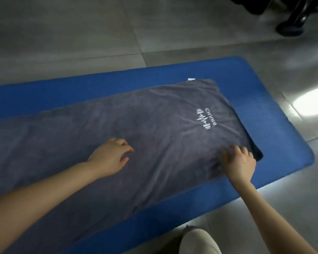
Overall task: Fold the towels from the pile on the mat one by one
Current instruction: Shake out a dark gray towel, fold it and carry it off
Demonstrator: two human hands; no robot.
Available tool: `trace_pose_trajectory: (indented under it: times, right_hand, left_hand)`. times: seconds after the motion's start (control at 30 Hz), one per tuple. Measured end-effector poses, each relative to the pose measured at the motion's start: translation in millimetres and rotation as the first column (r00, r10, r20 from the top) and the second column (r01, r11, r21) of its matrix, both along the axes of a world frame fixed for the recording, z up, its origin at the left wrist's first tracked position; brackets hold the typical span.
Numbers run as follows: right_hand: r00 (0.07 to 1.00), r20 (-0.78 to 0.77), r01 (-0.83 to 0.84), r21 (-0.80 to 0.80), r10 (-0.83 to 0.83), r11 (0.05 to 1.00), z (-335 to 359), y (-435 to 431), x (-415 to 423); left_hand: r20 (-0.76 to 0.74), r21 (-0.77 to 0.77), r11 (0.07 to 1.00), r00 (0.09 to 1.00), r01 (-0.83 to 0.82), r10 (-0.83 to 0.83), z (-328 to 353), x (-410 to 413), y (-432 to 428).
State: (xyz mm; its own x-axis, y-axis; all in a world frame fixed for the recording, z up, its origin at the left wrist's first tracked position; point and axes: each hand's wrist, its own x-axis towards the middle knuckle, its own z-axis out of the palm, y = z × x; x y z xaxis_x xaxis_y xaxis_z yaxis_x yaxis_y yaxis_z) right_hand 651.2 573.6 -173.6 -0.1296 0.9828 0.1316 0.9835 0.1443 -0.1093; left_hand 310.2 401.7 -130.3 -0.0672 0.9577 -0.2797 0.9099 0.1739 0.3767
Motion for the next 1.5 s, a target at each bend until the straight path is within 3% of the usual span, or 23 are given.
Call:
trace_pose_trajectory:
  times: [0.07, 0.2, 0.27, 0.37, 0.43, 0.5, 0.57, 0.7, 0.77, 0.83, 0.9, 0.93, 1.03, 1.13, 1.2, 1.3, 1.5]
  right_hand:
    - [0.989, 0.034, 0.143, -0.005, -0.143, 0.99, 0.5, 27.7, 24.5]
    - [0.912, 0.181, 0.396, -0.163, -0.367, 0.904, -5.5, 69.1, 57.9]
    - [0.908, 0.216, 0.399, -0.178, -0.359, 0.9, -4.8, 76.9, 56.8]
    - [0.963, 0.102, 0.261, -0.119, -0.25, 0.958, 7.7, 68.4, 28.8]
    - [0.992, -0.053, 0.108, -0.101, -0.114, 0.989, 22.3, 48.7, -7.8]
    - [0.978, -0.194, -0.099, -0.076, 0.083, 0.992, 41.6, 15.3, -49.8]
    - [0.908, -0.304, -0.301, 0.008, 0.289, 0.954, 63.5, -23.9, -88.7]
    - [0.697, -0.437, -0.624, 0.022, 0.569, 0.781, 84.1, -103.9, -143.9]
    - [0.608, -0.415, -0.755, -0.041, 0.677, 0.654, 79.2, -135.1, -158.2]
    - [0.532, -0.32, -0.845, -0.257, 0.784, 0.468, 66.8, -154.0, -167.3]
    - [0.502, -0.287, -0.789, -0.538, 0.816, 0.297, 57.7, -158.8, -173.9]
    - [0.516, -0.261, -0.75, -0.599, 0.816, 0.282, 54.8, -157.1, -178.4]
    - [0.614, -0.145, -0.713, -0.523, 0.776, 0.466, 52.4, -137.0, -200.9]
    - [0.71, -0.117, -0.688, -0.328, 0.694, 0.648, 49.8, -101.1, -232.3]
    - [0.75, -0.141, -0.661, -0.209, 0.647, 0.721, 46.5, -75.2, -258.0]
    - [0.775, -0.12, -0.631, -0.096, 0.621, 0.77, 43.2, -45.2, -302.0]
    - [0.779, 0.048, -0.618, -0.114, 0.625, 0.778, 23.7, -5.5, -375.7]
  left_hand:
    - [0.022, -0.004, 1.0, 0.999, -0.026, 0.026, -3.8, 9.4, 16.5]
    - [0.133, 0.037, 0.979, 0.972, -0.201, 0.195, -7.9, 22.5, 26.8]
    - [0.179, 0.066, 0.954, 0.944, -0.291, 0.276, -5.7, 25.0, 25.5]
    - [0.269, 0.032, 0.889, 0.861, -0.457, 0.433, 0.6, 23.5, 20.5]
    - [0.408, -0.083, 0.785, 0.698, -0.614, 0.589, 5.9, 20.6, 14.2]
    - [0.581, -0.289, 0.618, 0.379, -0.731, 0.72, 13.4, 19.7, 6.6]
    - [0.611, -0.467, 0.484, 0.126, -0.74, 0.782, 21.7, 20.2, -4.3]
    - [0.558, -0.571, 0.381, -0.003, -0.727, 0.83, 30.6, 17.9, -35.7]
    - [0.537, -0.59, 0.323, -0.06, -0.74, 0.842, 29.6, 13.6, -51.6]
    - [0.523, -0.606, 0.276, -0.112, -0.746, 0.845, 27.4, 8.5, -65.0]
    - [0.519, -0.609, 0.247, -0.143, -0.754, 0.843, 22.6, 3.6, -75.5]
    - [0.522, -0.602, 0.243, -0.144, -0.76, 0.841, 19.3, 1.9, -79.5]
    - [0.534, -0.57, 0.254, -0.117, -0.781, 0.837, 8.9, 1.3, -86.3]
    - [0.536, -0.56, 0.29, -0.072, -0.776, 0.841, -1.0, 7.8, -88.8]
    - [0.539, -0.557, 0.314, -0.047, -0.769, 0.841, -5.4, 14.0, -87.6]
    - [0.54, -0.551, 0.309, -0.049, -0.775, 0.84, -9.1, 19.7, -83.1]
    - [0.531, -0.56, 0.291, -0.066, -0.776, 0.845, -20.0, 19.7, -77.3]
